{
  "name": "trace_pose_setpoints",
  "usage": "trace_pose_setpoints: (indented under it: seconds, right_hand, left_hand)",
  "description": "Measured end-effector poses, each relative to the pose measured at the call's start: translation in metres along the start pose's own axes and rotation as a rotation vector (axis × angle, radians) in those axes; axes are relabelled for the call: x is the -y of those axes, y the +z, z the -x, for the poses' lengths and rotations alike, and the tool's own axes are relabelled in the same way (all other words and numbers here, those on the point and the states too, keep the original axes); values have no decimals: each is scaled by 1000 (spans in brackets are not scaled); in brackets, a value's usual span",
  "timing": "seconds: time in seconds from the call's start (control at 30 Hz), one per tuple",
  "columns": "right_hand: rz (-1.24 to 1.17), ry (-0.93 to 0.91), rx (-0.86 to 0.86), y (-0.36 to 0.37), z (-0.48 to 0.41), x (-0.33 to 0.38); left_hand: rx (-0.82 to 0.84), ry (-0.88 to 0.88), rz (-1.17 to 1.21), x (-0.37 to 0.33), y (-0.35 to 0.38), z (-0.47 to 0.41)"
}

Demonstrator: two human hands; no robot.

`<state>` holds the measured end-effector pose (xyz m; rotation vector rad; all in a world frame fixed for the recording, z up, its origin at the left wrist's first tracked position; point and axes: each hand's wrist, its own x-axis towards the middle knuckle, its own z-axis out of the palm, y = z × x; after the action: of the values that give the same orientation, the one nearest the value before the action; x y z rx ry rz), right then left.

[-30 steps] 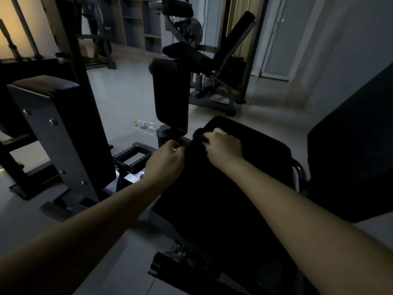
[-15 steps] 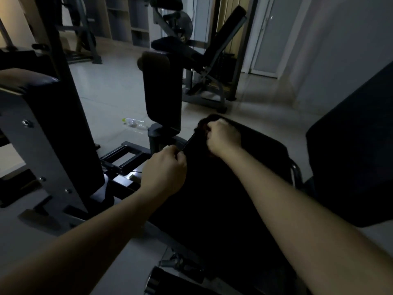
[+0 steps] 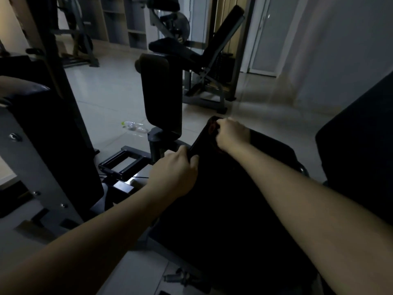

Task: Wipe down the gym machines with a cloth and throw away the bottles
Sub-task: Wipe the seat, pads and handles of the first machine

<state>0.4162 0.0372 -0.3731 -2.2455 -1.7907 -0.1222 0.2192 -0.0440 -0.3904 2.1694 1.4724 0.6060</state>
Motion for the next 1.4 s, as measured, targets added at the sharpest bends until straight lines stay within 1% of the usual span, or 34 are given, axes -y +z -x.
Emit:
trace_pose_setpoints:
  seconds: [0.13,0.17,0.23,0.3,0.37,0.43,0.53,0.6,0.67,0.73,0.83,0.93,1.03,1.1,1.17,1.27,1.4]
  right_hand:
    - [20,197,-11,11,-56,-19]
    - [30,230,0,12,-61,-21]
    - [67,238,34,11,-61,-19]
    - [108,213,58,4,-40,-12]
    - [127,147,65,-2,-3,-7]
    - [107,76,61,-12,44,3]
    - [127,-34,22,-25,122,16]
    - [118,-135,7,-32,170,25]
    - [75,-199,3,-37,192,26]
    - [97,-179,-22,-35,175,22]
    - [195,30,-22,-23,100,8]
    - [184,198,23,-4,24,-9]
    - [144,288,-5,8,-24,-31]
    - [154,332,-28,10,-44,-41]
    - [140,338,-28,11,-54,-48]
    - [78,271,-26,10,-58,-54]
    - [149,218,-6,2,-27,-40]
  left_hand:
    - [8,3,-39,-1,0,1]
    - [26,2,-35,-1,-1,2]
    - [29,6,-13,-2,-4,3]
    - [23,6,-10,-1,-4,3]
    - [7,3,-49,-4,-4,1]
    - [-18,8,-138,-7,-3,0]
    - [-36,6,-205,-16,-1,-3]
    - [-39,57,-334,-15,1,-5]
    - [13,105,-405,-13,3,-6]
    - [62,128,-435,-8,4,-11]
    - [28,179,-426,-4,5,-15]
    - [2,256,-480,2,9,-18]
    - [43,255,-451,4,7,-23]
    - [75,221,-398,2,5,-24]
    - [83,179,-349,1,5,-24]
    - [37,184,-367,1,8,-24]
    - [48,134,-327,-4,3,-20]
